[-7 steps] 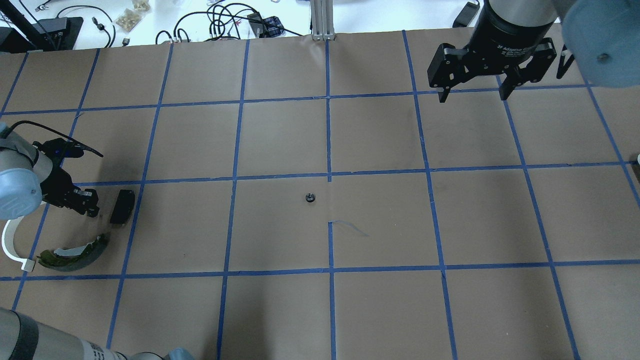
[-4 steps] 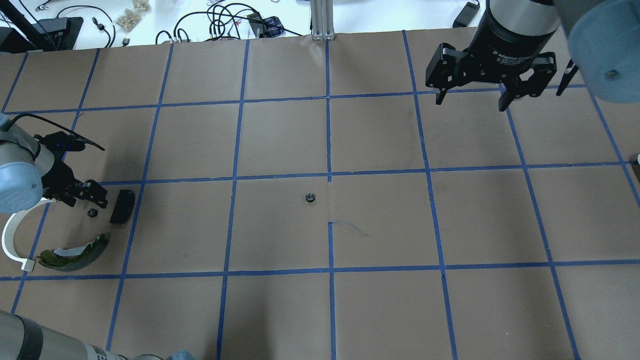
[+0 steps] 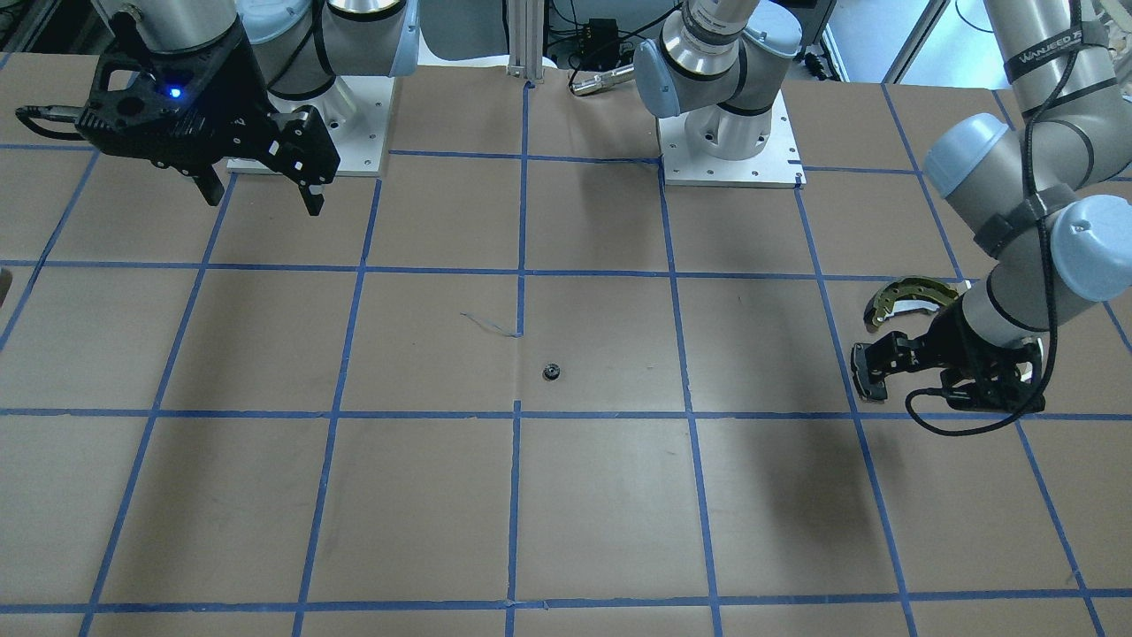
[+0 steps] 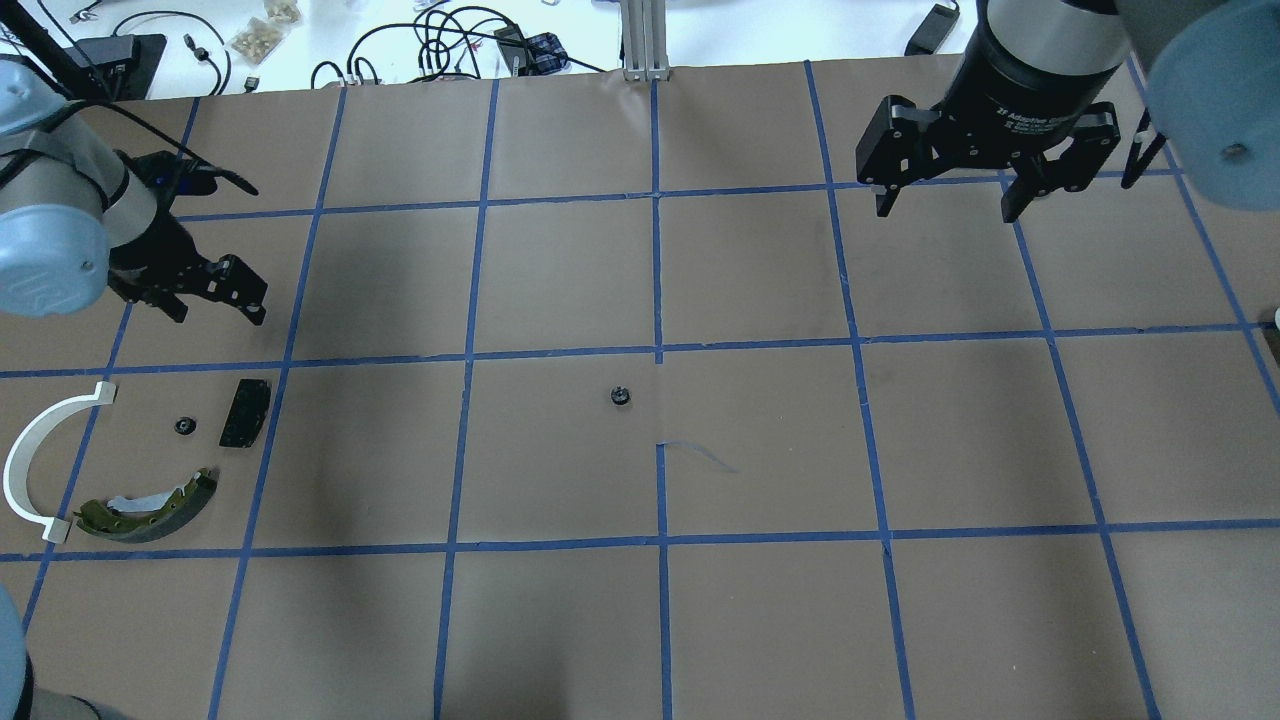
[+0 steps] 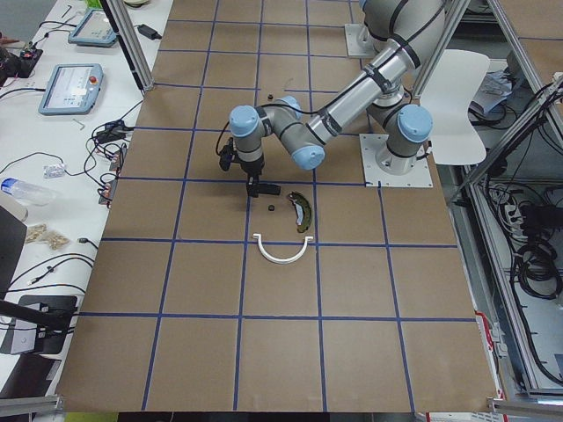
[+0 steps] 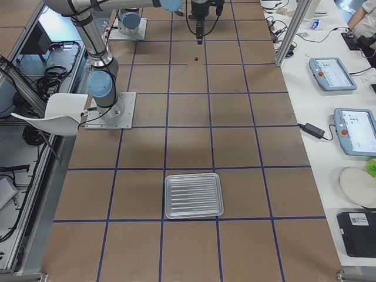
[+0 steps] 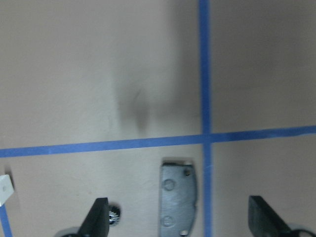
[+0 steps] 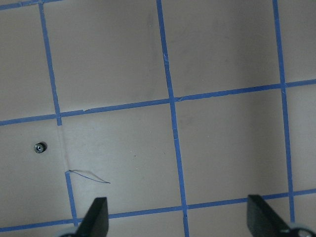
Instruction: Place bearing gear from tray to pile
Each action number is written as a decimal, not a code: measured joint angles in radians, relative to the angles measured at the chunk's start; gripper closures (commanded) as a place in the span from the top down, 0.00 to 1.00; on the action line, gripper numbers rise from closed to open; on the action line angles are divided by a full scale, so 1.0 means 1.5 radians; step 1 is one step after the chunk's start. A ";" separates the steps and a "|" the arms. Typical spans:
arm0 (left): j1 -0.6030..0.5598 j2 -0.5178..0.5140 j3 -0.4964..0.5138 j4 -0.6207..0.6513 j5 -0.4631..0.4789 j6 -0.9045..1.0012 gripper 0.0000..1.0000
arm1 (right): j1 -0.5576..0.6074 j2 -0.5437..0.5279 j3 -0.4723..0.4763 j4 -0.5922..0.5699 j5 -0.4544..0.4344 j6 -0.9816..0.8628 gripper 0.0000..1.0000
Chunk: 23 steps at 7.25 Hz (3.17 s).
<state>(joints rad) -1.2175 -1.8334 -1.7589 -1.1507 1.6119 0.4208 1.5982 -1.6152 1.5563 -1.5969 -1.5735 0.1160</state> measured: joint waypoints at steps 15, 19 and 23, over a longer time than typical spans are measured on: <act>-0.434 -0.115 -0.092 0.237 -0.080 -0.376 0.75 | -0.040 0.049 -0.039 0.009 0.009 -0.061 1.00; -0.435 -0.120 -0.094 0.239 -0.083 -0.376 0.67 | -0.040 0.053 -0.035 0.001 0.006 -0.061 1.00; -0.435 -0.121 -0.094 0.239 -0.084 -0.375 0.64 | -0.040 0.062 -0.035 -0.041 0.001 -0.063 1.00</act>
<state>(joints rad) -1.8699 -2.0152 -1.8992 -0.7915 1.4866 -0.1412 1.5386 -1.5224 1.5045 -1.6583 -1.5722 0.0220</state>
